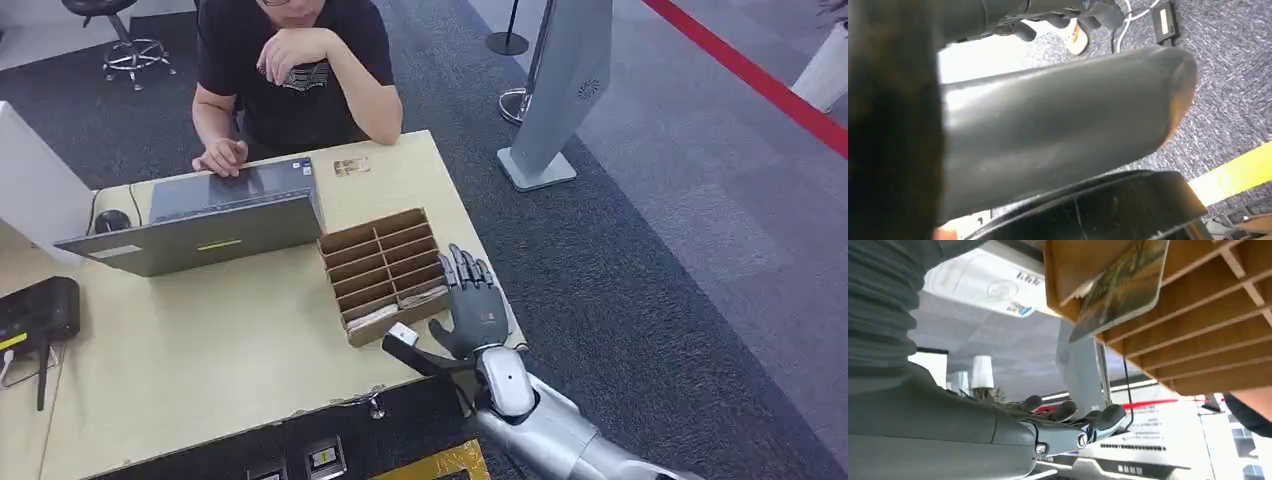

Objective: Pass the card to the sensor for recognition and then transmit it.

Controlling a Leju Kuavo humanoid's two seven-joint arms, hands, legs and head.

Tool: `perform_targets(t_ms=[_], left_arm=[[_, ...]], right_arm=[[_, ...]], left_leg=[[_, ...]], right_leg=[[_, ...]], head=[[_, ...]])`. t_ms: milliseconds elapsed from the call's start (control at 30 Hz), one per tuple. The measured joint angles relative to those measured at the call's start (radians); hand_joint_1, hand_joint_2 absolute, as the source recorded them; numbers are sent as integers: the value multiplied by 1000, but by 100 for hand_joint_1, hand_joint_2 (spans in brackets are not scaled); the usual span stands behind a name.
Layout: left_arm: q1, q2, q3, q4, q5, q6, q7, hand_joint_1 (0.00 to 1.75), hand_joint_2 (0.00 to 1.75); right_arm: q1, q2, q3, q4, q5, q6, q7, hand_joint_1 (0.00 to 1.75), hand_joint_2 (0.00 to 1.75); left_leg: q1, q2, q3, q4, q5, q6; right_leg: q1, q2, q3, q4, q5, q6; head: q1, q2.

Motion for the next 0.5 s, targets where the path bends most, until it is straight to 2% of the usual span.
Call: perform_targets(t_ms=[267, 500], left_arm=[[2, 1, 0, 0, -2, 2, -2, 0, 0], [2, 1, 0, 0, -2, 2, -6, 0, 0]], right_arm=[[8, -3, 17, -84, 50, 9, -3, 0, 175], [7, -6, 48, -126, -10, 81, -47, 0, 175]], left_leg=[[0, 0, 0, 0, 0, 0], [0, 0, 0, 0, 0, 0]], right_leg=[[0, 0, 0, 0, 0, 0], [0, 0, 0, 0, 0, 0]], head=[[0, 0], [0, 0]])
